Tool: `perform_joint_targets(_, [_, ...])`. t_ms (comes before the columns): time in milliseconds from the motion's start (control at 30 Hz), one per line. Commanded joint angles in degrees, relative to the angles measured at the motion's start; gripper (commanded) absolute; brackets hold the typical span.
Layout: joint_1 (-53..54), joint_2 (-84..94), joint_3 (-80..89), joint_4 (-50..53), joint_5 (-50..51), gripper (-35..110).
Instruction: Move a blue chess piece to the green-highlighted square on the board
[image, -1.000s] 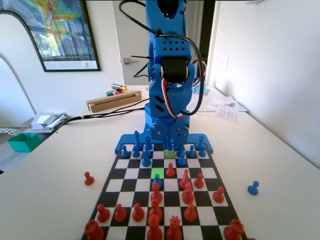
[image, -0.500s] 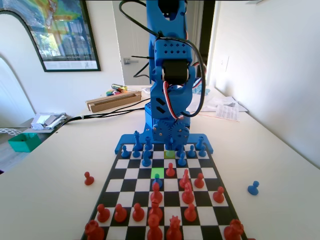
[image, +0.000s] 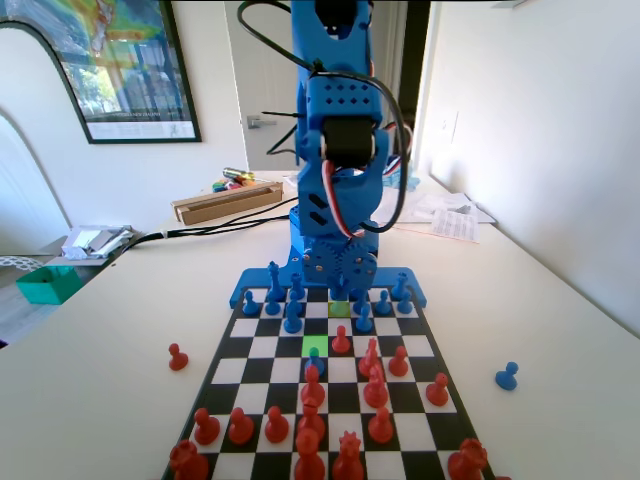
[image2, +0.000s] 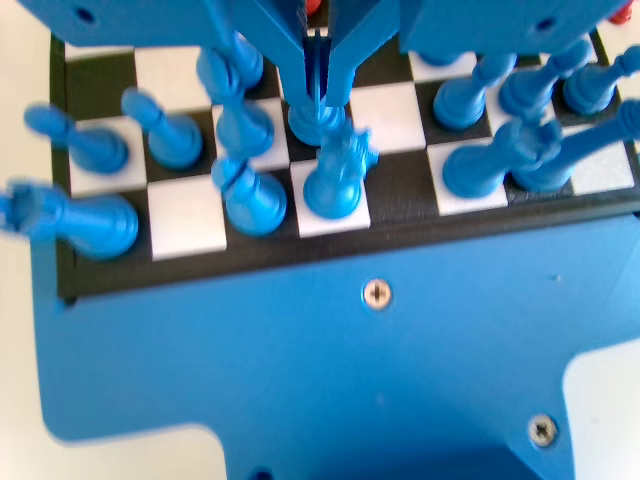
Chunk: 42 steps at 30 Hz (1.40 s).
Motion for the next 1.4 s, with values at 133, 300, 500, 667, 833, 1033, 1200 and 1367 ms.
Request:
perform_joint_targets(133, [1.67, 1.85, -9.14, 7.65, -0.7, 1])
perform_joint_targets(300, [2.55, 1.85, -13.1, 9.84, -0.18, 1])
perform_joint_targets(500, [4.39, -1.14, -16.96, 11.16, -0.18, 1])
perform_joint_targets(667, [6.15, -4.39, -19.69, 11.43, -0.35, 1])
perform_joint_targets(833, [7.91, -8.0, -22.5, 11.43, -0.79, 1])
perform_joint_targets(1033, [8.26, -10.72, -23.91, 10.46, -0.88, 1])
perform_joint_targets(1200, [8.26, -12.3, -24.52, 9.76, -0.97, 1])
perform_joint_targets(1367, [8.26, -13.27, -24.43, 8.79, -1.05, 1])
